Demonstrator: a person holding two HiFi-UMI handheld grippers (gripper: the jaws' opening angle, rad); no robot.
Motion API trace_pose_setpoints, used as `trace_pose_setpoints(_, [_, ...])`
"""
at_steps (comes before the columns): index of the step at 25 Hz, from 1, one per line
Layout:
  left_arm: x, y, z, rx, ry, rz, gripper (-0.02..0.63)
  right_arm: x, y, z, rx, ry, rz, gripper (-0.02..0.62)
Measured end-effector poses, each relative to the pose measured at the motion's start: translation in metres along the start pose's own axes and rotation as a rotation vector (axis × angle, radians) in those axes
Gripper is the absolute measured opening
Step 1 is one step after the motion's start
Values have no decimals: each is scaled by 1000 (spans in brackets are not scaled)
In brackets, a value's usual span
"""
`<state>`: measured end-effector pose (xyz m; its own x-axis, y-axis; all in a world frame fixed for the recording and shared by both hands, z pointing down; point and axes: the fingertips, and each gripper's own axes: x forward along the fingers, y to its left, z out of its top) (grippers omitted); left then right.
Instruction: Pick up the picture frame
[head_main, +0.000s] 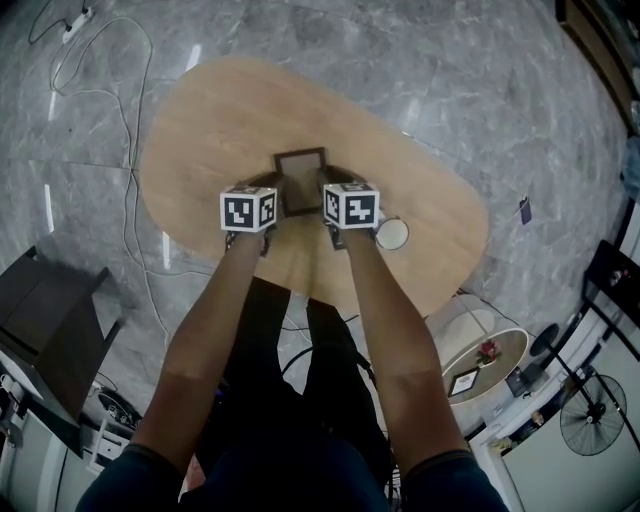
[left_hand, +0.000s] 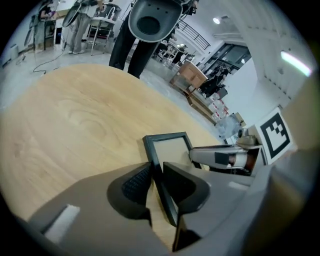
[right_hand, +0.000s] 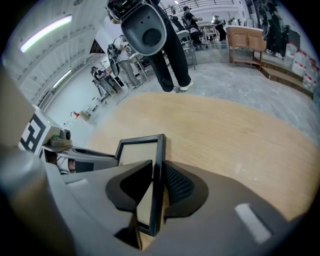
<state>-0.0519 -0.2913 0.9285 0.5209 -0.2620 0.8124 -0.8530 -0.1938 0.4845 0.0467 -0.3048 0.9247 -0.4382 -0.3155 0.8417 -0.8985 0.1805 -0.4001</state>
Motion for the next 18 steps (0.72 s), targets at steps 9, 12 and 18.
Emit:
trace_pose_setpoints(9, [2, 0, -2, -33, -11, -7, 66, 2, -2, -2, -1, 10, 3, 78])
trace_pose_setpoints(12, [3, -1, -2, -38, -10, -11, 64, 0, -3, -1, -2, 17, -4, 71])
trace_pose_setpoints(18, [-8, -5, 13, 6, -17, -22, 61, -10, 2, 6, 10, 4, -8, 63])
